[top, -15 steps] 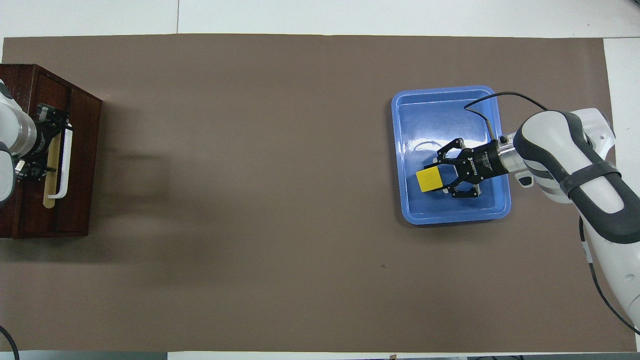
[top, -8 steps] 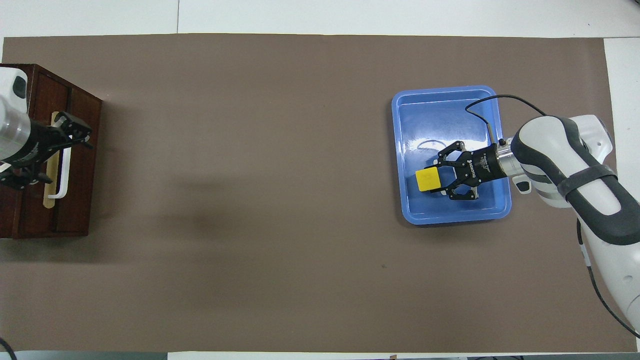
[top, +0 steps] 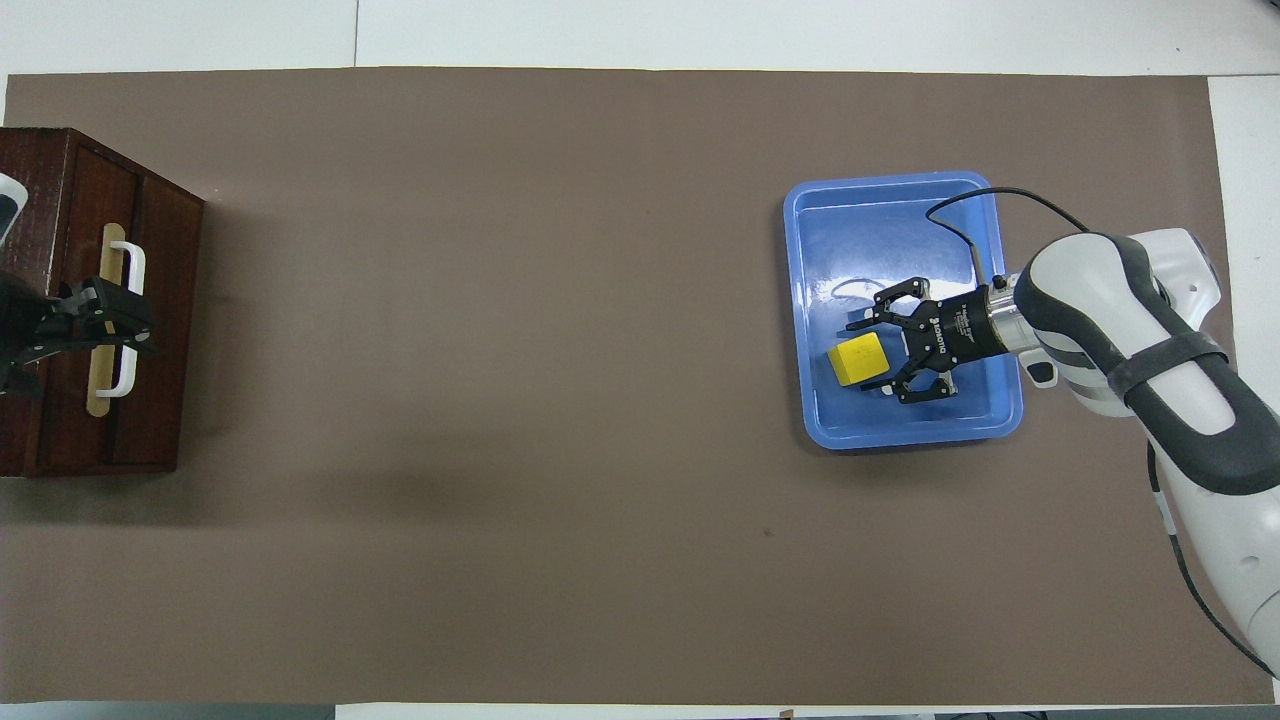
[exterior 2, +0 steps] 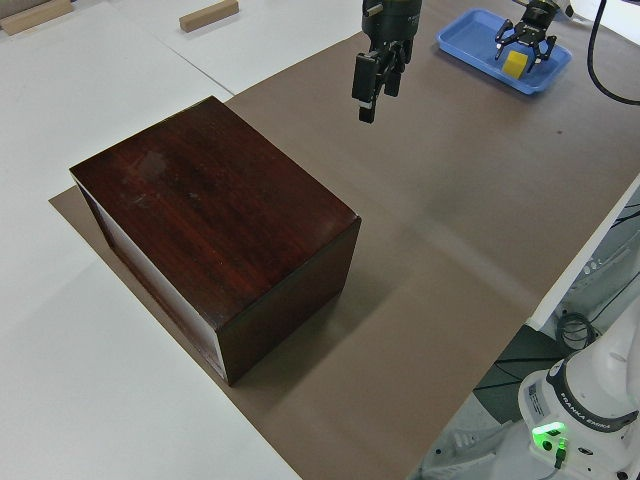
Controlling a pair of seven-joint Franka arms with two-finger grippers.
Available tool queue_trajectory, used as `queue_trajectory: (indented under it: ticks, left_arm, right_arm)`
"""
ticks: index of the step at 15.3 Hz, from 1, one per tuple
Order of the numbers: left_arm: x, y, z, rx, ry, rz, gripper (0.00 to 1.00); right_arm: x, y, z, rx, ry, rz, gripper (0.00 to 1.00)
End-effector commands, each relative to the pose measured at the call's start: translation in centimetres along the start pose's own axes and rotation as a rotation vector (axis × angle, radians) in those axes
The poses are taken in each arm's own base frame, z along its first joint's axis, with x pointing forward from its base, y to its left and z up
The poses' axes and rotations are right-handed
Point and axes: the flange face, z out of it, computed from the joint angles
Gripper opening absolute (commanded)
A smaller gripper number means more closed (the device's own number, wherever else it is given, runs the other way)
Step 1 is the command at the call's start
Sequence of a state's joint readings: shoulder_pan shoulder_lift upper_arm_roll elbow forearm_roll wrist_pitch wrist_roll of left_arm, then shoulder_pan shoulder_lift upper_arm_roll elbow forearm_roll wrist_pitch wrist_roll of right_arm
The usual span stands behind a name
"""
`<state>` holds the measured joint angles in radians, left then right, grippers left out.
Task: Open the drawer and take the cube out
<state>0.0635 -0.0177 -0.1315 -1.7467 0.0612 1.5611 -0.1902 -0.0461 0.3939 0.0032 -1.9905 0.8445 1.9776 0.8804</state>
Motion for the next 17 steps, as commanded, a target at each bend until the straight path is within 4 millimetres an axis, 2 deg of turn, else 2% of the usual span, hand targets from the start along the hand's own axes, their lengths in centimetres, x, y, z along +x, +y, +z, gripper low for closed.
queue_trajectory:
  ticks: [1,2,3,6,8,10,13,17]
  left_arm:
    - [0.8,1.0,0.7,-0.022,-0.049,0.047,1.0]
    - [1.0,1.4,-0.2,-0.02,-0.067,0.055,1.0]
    - [0.5,2.1,-2.0,-0.021,-0.063,0.071,1.0]
    - [0.5,1.7,-2.8,-0.06,-0.045,0.106,1.0]
    - [0.6,0.4,-3.1,-0.066,-0.031,0.157,1.0]
    - [0.7,-0.2,-3.2,-0.069,-0.023,0.183,1.0]
    - [1.1,0.5,-3.1,-0.065,0.021,0.19,1.0]
    - [0.3,1.2,-3.6,-0.059,0.011,0.205,1.0]
  right_arm:
    - [-1.1,-0.3,-1.1,0.033,-0.013,0.023,1.0]
    - [-1.5,-0.5,-1.5,0.035,-0.014,0.029,1.0]
    - [-2.1,-0.7,-1.7,0.028,-0.022,0.036,1.0]
    - [-4.9,-1.2,-4.2,0.036,-0.024,0.025,1.0]
    - [-7.3,-1.3,-6.5,0.021,0.029,-0.044,1.0]
    - [-10.3,-1.1,-9.3,0.001,0.157,-0.164,1.0]
    - [-13.1,-1.0,-12.9,-0.054,0.281,-0.365,1.0]
    - [-14.5,-0.7,-17.8,-0.2,0.448,-0.822,1.0]
